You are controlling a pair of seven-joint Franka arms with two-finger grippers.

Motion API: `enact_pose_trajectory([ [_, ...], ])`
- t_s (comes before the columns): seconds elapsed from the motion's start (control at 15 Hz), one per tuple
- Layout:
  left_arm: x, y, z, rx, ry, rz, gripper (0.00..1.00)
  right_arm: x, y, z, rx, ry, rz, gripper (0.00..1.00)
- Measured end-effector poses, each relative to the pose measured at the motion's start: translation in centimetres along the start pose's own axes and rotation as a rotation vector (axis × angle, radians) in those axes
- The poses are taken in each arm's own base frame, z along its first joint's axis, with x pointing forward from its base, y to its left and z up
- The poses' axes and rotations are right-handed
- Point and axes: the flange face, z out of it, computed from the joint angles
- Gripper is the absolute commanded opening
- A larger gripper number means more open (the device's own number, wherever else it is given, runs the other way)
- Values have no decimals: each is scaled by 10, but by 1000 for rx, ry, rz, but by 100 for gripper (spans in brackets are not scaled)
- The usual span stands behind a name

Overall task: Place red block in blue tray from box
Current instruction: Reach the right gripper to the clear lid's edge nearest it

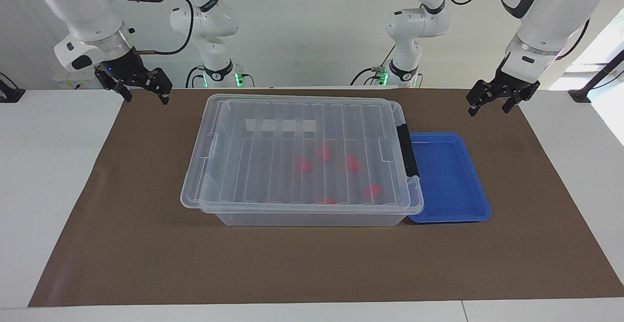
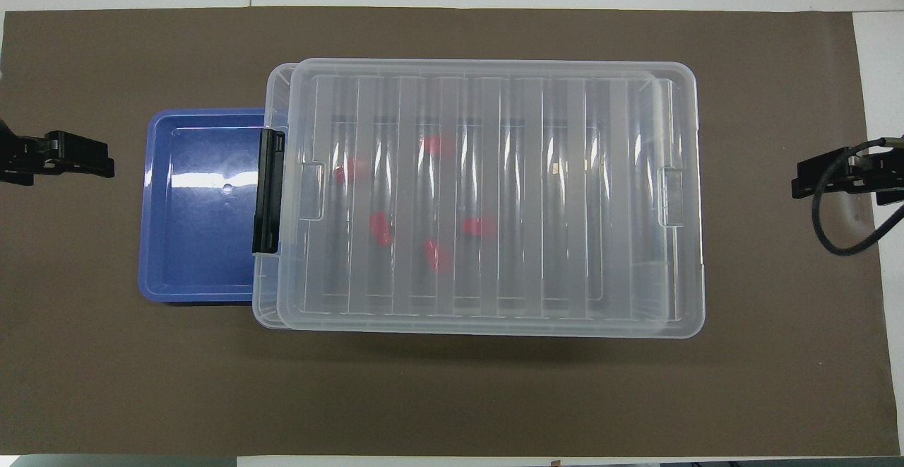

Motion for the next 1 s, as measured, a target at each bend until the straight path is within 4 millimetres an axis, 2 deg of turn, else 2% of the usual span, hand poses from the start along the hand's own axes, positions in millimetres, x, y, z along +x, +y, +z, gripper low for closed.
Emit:
enact_pose_trajectory([
  [0.2, 0, 0, 0, 0, 0, 0, 100, 3, -29, 13, 0, 20, -37, 100],
  [0.47, 0, 0, 0, 0, 0, 0, 100, 9, -66, 41, -5, -1, -33, 100],
  [0.73, 0, 0, 0, 0, 0, 0, 100, 25, -74, 71, -2, -3, -38, 100],
  [1.0, 0, 0, 0, 0, 0, 0, 100, 25, -76, 99, -7, -39, -41, 100],
])
